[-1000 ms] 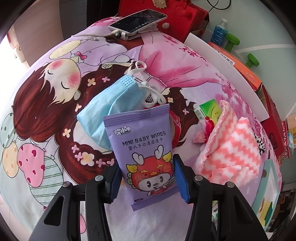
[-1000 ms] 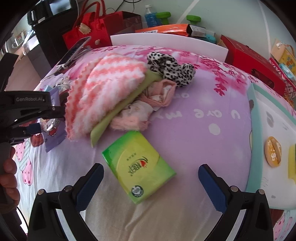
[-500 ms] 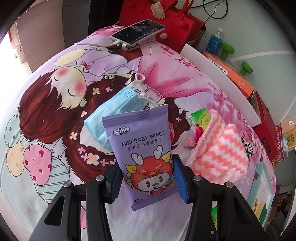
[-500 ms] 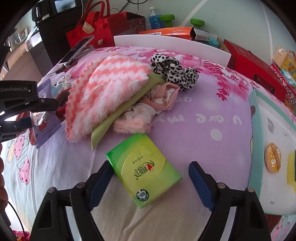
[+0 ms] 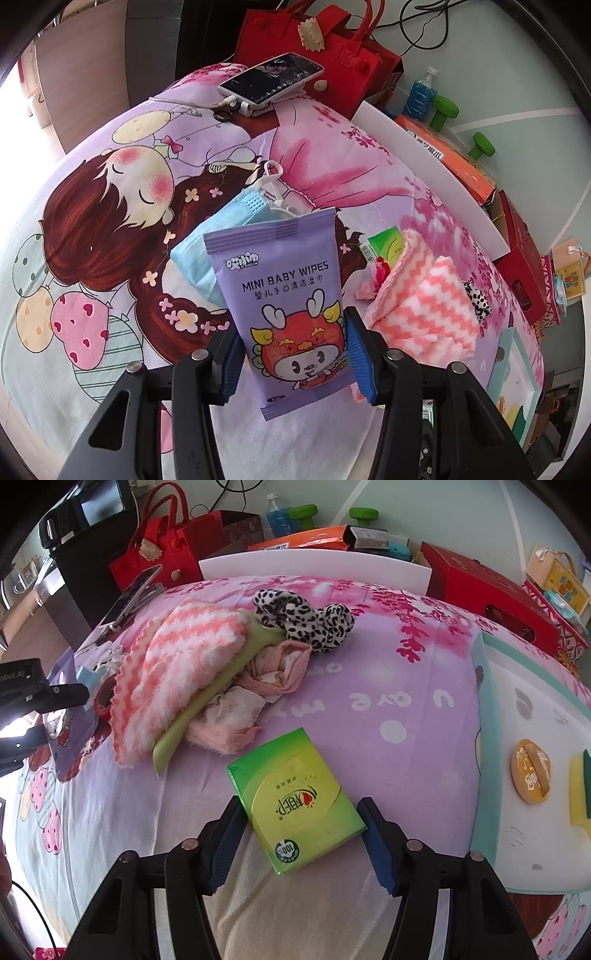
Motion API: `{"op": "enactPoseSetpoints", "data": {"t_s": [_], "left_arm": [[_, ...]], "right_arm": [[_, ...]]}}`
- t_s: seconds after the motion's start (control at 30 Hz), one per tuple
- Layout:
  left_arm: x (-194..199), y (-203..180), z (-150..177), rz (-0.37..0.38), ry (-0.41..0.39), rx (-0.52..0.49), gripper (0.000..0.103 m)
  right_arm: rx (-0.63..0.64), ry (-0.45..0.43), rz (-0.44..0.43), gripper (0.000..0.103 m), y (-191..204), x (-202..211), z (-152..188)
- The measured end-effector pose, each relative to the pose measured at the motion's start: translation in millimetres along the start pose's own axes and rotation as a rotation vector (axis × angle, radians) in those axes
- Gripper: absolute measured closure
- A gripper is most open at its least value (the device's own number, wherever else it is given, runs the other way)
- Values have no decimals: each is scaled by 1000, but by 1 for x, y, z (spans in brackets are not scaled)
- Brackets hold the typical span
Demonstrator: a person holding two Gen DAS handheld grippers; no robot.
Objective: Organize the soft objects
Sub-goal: 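Grasp the purple wipes packet with the left gripper while the right grasps the green tissue pack, then carry the wipes packet and tissue pack into the tray and release both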
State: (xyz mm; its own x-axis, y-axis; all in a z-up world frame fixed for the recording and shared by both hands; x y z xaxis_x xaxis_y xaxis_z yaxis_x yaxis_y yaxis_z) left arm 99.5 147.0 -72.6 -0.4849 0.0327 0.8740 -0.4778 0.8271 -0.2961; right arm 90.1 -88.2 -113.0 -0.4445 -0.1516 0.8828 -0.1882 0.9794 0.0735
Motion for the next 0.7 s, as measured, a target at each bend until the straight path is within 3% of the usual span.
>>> {"op": "enactPoseSetpoints", "data": {"t_s": [0.27,0.43,0.7], "left_arm": [[29,-12,-6,34,-79,-22,51],[50,-42,-2,73,-138,-102,51],[51,-109,32,151,-108,-289,51]], "right_arm": [[-76,-47,-17,40,-18,19,-8],[-119,-111,9,40,-37,42,-17],[-232,-205,40,40,-81,78,-24]]}}
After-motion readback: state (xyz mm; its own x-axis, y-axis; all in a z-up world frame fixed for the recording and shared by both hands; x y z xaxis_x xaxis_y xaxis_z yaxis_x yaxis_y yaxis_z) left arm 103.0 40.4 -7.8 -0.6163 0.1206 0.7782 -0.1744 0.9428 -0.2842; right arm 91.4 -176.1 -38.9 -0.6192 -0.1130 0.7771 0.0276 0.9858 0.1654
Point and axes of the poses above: each gripper's, at about its wrist camera, not at the fingertips, and x roughly against the way its jaws point, y to its left, z to its underside, the point moved 6 cm from there along -x, roughly the way its jaws point, and after that the axes turned 1 degree about -z, right-handed, at the moved point
